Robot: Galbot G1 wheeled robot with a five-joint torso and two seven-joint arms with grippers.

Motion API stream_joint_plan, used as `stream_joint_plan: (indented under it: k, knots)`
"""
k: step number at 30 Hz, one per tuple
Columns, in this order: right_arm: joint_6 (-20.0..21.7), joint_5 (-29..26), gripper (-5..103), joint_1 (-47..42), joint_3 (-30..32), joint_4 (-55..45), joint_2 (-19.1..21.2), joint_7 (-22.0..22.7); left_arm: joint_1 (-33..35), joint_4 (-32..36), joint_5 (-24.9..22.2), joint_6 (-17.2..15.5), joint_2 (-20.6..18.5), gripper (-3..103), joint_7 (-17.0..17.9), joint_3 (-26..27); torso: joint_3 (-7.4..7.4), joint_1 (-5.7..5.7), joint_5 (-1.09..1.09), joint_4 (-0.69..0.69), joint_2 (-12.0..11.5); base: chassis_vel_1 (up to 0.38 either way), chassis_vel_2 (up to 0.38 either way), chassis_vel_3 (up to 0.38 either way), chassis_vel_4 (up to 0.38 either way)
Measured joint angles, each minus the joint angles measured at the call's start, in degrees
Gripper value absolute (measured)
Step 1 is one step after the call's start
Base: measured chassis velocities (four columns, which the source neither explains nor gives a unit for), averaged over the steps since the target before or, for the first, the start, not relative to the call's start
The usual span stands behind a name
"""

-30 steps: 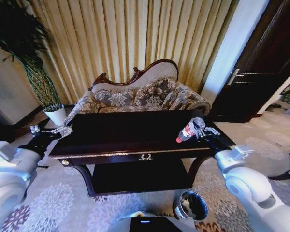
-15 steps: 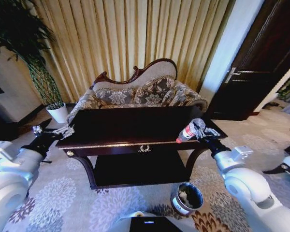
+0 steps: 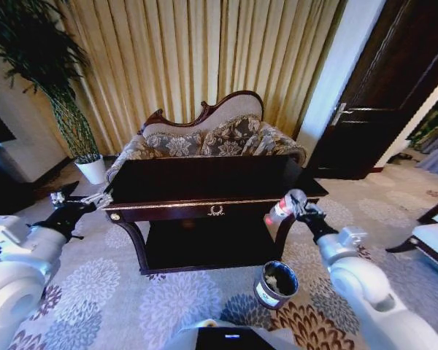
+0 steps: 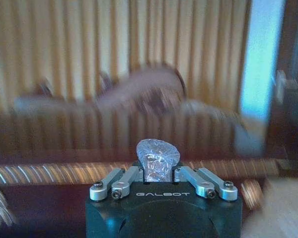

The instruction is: Move to the front of the table and place the trash on the table into the trash bin.

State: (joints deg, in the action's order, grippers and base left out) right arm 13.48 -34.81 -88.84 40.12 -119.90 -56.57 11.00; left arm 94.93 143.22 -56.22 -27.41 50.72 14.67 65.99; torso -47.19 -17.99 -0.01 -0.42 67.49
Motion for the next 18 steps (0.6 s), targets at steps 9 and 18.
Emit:
stream_joint_plan:
  k: [9, 18]
  knots:
    - [-7.65, 9.84, 22, 7.62, -4.23, 31.39, -5.19, -0.69, 0.91, 0.0, 1.57, 0.13, 2.96, 100, 0.12, -1.69, 0.01, -0.01, 0.0, -0.01, 0.0, 0.0, 0.0, 0.0, 0.0]
    - [-9.89, 11.51, 22, 12.53, -4.5, 43.13, -7.62, -1.45, 0.45, 0.01, 2.13, 0.23, 2.72, 100, 0.18, -3.43, 0.01, -0.02, 0.02, -0.01, 0.0, 0.0, 0.0, 0.0, 0.0]
